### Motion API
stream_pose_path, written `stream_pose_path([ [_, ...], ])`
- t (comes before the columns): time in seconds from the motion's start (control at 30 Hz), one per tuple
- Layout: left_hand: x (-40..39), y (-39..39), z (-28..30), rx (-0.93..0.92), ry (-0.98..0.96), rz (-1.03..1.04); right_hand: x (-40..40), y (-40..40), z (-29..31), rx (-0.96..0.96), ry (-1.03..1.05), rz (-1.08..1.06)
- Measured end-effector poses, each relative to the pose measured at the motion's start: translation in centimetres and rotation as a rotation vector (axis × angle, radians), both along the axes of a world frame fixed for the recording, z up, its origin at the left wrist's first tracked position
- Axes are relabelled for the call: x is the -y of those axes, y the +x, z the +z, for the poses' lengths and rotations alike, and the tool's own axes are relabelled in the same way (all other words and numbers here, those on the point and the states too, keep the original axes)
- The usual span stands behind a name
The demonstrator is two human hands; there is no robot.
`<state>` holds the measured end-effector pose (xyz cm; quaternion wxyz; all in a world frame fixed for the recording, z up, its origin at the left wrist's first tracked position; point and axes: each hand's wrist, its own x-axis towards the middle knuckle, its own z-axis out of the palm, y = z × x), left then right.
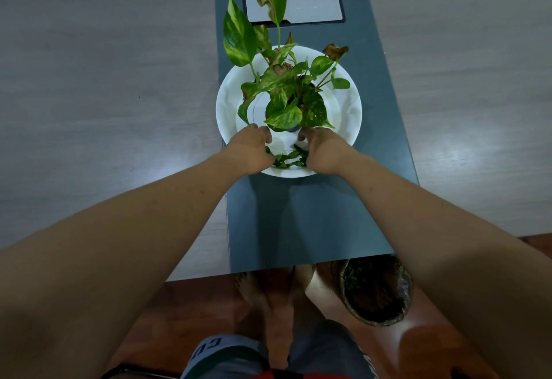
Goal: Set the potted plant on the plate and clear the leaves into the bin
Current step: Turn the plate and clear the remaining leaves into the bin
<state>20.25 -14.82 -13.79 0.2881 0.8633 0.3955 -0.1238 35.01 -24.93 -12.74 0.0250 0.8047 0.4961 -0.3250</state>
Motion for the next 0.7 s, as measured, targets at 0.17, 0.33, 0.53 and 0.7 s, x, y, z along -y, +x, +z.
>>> stream_pose_path([
  [0.17, 0.6, 0.3, -0.1, -0.008, -0.004, 0.012, 0.5, 1.5, 0.7, 0.276, 0.01, 0.077],
  [0.33, 0.9, 0.9, -0.3, -0.011, -0.01, 0.053, -0.3, 0.9, 0.6, 0.005, -0.071, 0.112],
  [0.53, 0.7, 1.0, -0.6, 0.005, -0.013, 0.067, -0.1, 0.9, -0.9, -0.058, 0.065, 0.051],
  [0.7, 0.3, 0.7, -0.9, 0.036, -0.001, 0.038, 0.1, 1.3, -2.2, -0.145, 0.154, -0.002],
])
